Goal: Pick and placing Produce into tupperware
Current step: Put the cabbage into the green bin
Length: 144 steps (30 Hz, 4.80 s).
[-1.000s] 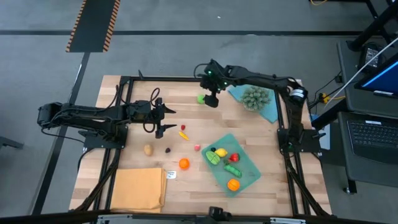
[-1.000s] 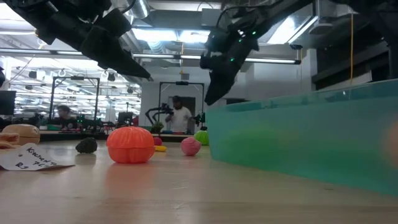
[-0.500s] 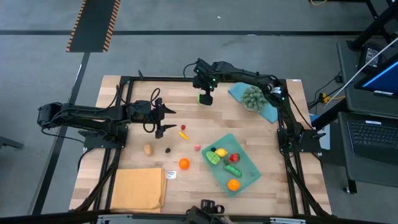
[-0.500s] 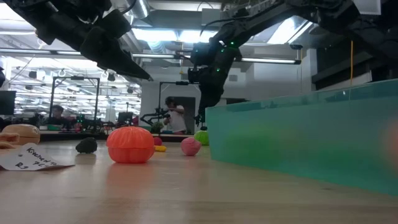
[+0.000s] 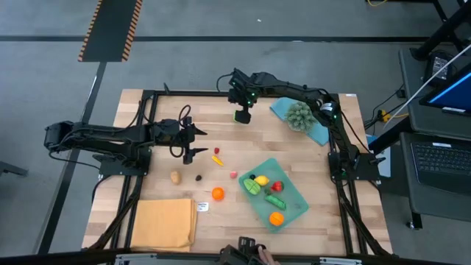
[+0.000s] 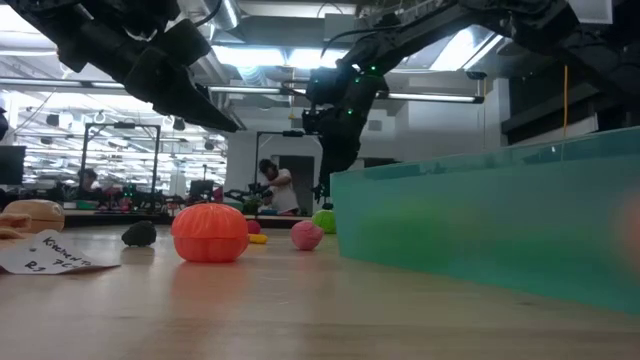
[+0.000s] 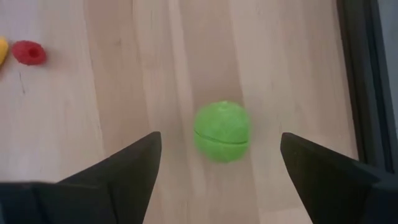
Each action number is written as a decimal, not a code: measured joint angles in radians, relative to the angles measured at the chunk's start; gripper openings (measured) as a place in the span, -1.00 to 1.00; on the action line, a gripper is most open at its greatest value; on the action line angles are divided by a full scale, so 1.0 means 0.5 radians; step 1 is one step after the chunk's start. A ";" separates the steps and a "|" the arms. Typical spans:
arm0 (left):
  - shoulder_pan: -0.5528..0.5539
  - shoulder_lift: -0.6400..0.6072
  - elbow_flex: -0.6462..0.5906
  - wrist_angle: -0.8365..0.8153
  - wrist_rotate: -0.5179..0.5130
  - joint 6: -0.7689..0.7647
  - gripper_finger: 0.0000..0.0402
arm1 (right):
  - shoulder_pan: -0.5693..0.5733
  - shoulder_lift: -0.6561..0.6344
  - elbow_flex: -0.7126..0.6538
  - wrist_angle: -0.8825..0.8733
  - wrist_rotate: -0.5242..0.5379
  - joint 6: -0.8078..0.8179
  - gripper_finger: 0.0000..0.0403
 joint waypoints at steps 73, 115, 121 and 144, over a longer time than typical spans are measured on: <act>-0.001 0.000 0.000 -0.013 0.000 0.000 0.43 | 0.002 0.147 -0.341 0.491 0.073 0.103 0.37; 0.000 0.000 0.000 -0.019 0.000 0.001 0.43 | 0.005 0.056 -0.341 0.421 0.033 0.202 0.12; 0.000 -0.001 0.000 -0.018 0.000 0.001 0.43 | 0.007 -0.092 -0.341 0.411 0.033 0.202 0.12; 0.000 -0.001 0.000 -0.018 0.000 0.001 0.43 | 0.191 -0.786 -0.809 0.584 0.260 0.365 0.12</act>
